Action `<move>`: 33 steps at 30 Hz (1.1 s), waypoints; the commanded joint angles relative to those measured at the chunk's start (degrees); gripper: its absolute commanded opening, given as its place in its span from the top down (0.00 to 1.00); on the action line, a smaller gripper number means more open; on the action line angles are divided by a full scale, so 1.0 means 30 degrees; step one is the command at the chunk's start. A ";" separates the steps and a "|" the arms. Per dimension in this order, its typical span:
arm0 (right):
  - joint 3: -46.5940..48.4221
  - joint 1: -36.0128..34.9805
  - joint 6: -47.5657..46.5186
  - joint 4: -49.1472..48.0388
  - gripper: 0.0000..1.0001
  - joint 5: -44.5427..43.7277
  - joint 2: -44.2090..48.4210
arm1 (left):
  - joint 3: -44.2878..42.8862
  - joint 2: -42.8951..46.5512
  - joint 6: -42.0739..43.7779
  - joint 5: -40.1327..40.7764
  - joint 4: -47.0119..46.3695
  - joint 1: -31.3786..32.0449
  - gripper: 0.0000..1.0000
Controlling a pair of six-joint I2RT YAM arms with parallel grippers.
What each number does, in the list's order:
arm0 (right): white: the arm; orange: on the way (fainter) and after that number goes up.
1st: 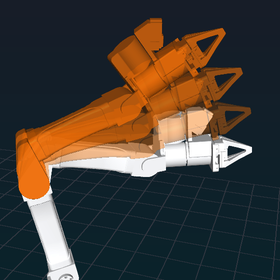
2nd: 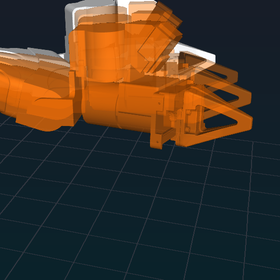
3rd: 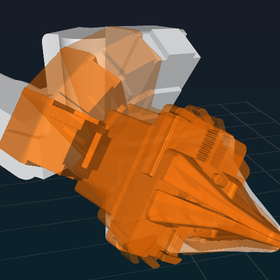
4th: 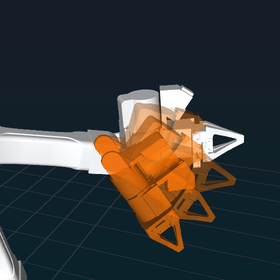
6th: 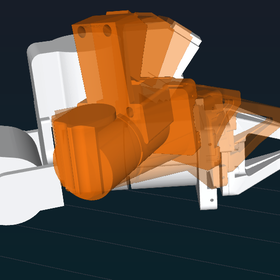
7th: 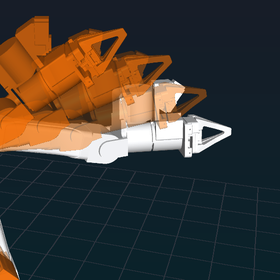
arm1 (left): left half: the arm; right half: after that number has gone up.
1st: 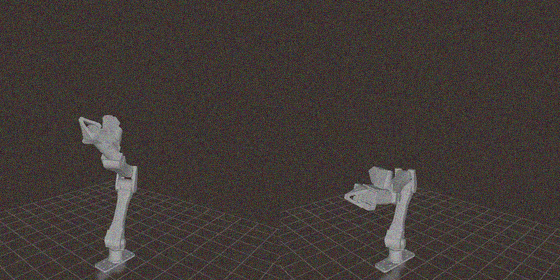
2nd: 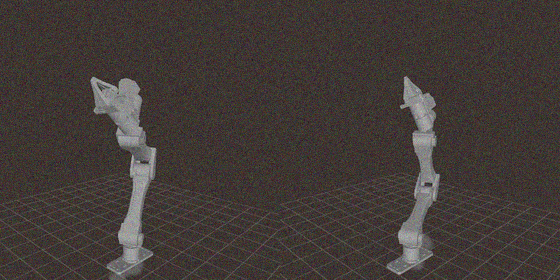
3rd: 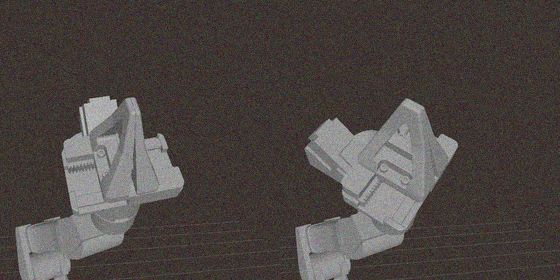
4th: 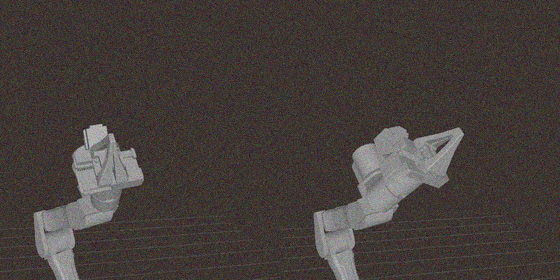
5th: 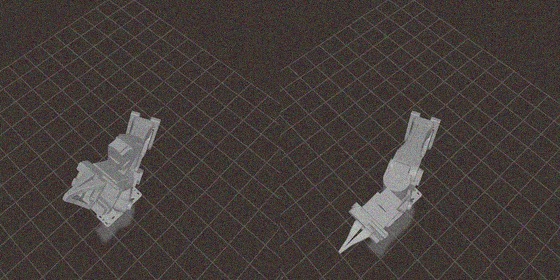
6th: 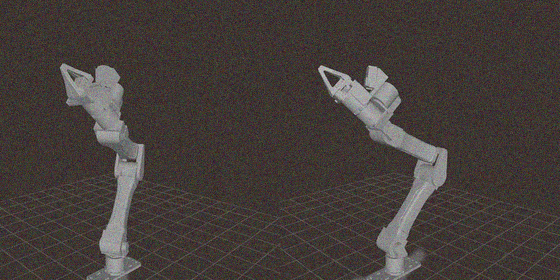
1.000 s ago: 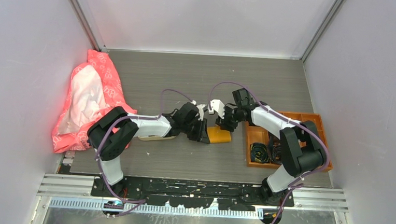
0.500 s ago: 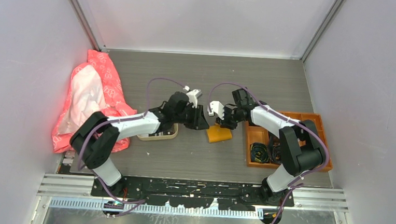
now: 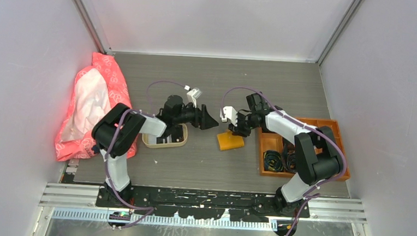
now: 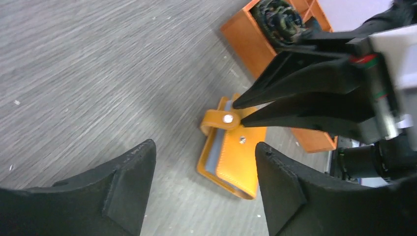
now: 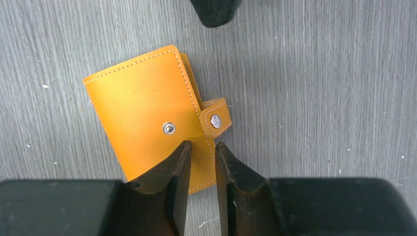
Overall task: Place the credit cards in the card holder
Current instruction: Close the card holder at the center of the board.
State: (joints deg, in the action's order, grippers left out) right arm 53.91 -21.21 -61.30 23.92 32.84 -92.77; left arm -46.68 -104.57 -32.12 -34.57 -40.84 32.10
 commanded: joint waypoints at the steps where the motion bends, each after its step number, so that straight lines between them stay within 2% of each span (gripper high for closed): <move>1: 0.0337 0.0458 0.0321 0.0766 0.69 0.1192 0.0403 | 0.1169 -0.0910 0.0980 -0.1211 -0.7904 0.0492 0.23; 3: 0.0391 0.0709 0.0392 0.0877 0.69 0.1413 0.0315 | 0.1013 -0.0938 0.1222 -0.0848 -0.7377 0.0515 0.17; 4: 0.0413 0.0775 0.0423 0.0903 0.69 0.1482 0.0233 | 0.0839 -0.0993 0.1303 -0.0662 -0.6874 0.0521 0.04; 5: 0.0441 0.0824 0.0445 0.0947 0.69 0.1480 0.0112 | 0.0696 -0.1037 0.1364 -0.0528 -0.6592 0.0524 0.01; 9: 0.0574 0.0897 0.0517 0.1081 0.69 0.1400 -0.0068 | -0.0122 -0.1319 0.1751 -0.1001 -0.5296 0.0575 0.00; 12: 0.0687 0.0921 0.0627 0.1178 0.69 0.1340 -0.0259 | -0.1105 -0.1191 0.3341 -0.0259 -0.1758 0.0978 0.05; 14: 0.0764 0.0922 0.0671 0.1250 0.69 0.1356 -0.0355 | -0.1935 -0.0945 0.5192 0.0744 0.1475 0.1485 0.10; 17: 0.0807 0.0920 0.0737 0.1294 0.69 0.1343 -0.0403 | -0.2823 -0.0991 0.6919 0.1954 0.4252 0.2119 0.22; 21: 0.0853 0.0933 0.0773 0.1340 0.69 0.1310 -0.0436 | -0.3569 -0.1537 0.7106 0.1322 0.4992 0.2279 0.42; 28: 0.0894 0.0923 0.0801 0.1343 0.69 0.1081 -0.0533 | -0.4765 -0.2330 0.7305 0.1368 0.5636 0.3031 0.44; 33: 0.0896 0.0926 0.0835 0.1358 0.69 0.1199 -0.0514 | -0.5323 -0.3002 0.7259 0.1970 0.5811 0.3362 0.49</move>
State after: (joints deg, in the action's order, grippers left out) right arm 55.02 -18.48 -59.40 27.33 35.97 -93.91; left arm -59.88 -112.40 -11.79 -29.65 -23.55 41.19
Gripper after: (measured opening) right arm 0.308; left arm 0.530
